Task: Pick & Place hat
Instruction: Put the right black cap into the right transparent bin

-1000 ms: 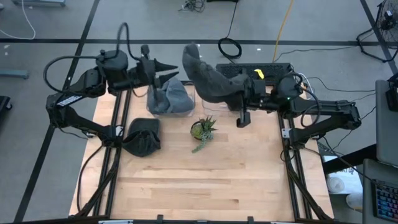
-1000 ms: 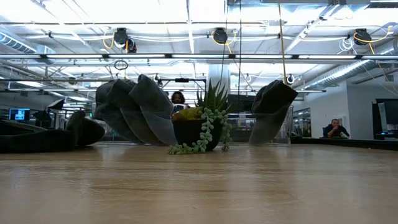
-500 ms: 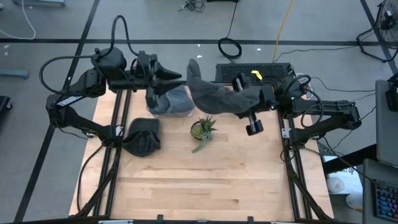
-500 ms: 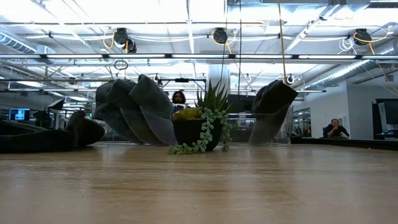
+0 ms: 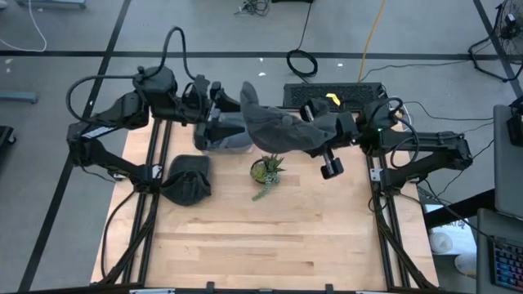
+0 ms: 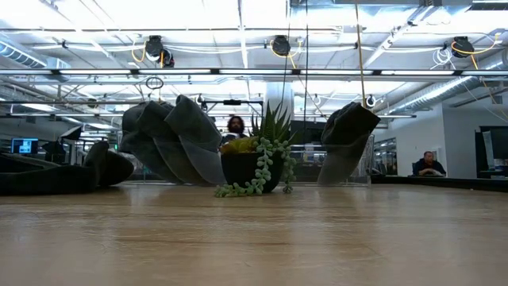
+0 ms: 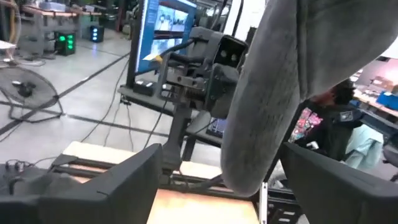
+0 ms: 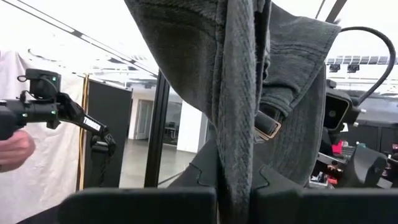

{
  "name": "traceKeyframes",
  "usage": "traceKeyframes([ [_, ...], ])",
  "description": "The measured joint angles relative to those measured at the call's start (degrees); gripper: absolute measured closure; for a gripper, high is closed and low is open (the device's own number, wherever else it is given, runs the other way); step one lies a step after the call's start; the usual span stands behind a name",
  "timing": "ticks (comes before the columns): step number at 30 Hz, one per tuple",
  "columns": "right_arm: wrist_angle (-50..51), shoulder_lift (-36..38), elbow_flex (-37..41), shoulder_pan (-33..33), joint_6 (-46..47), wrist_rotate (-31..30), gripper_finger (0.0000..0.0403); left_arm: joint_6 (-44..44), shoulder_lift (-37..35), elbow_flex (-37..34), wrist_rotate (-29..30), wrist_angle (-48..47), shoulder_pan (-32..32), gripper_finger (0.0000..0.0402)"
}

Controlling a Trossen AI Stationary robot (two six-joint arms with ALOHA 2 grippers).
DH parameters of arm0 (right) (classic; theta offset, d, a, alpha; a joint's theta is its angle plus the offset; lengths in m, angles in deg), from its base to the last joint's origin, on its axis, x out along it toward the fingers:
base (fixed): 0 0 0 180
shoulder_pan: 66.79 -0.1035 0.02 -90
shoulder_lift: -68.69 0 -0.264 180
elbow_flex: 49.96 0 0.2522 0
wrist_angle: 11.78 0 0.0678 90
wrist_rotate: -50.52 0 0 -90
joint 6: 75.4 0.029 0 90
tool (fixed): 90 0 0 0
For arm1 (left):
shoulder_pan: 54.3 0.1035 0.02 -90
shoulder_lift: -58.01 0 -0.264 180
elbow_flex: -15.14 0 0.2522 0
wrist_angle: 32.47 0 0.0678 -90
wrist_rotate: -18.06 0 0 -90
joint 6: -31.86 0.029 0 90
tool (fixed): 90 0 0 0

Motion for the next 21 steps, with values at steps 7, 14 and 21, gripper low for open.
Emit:
traceKeyframes([
  [7,0.02,-0.77,0.02,0.00,-0.40,-0.58,0.0403,-1.08,1.31,-0.05,-7.57,3.79,-0.92,0.0087],
  [14,-0.46,-0.70,0.01,-0.04,-0.40,-1.45,0.0403,-1.88,2.13,-0.09,-11.17,5.15,-1.34,0.0165],
  [21,0.77,-0.66,-0.02,-0.09,-0.35,-4.08,0.0403,-2.90,2.04,-0.09,-11.33,5.13,-1.28,0.0292],
])
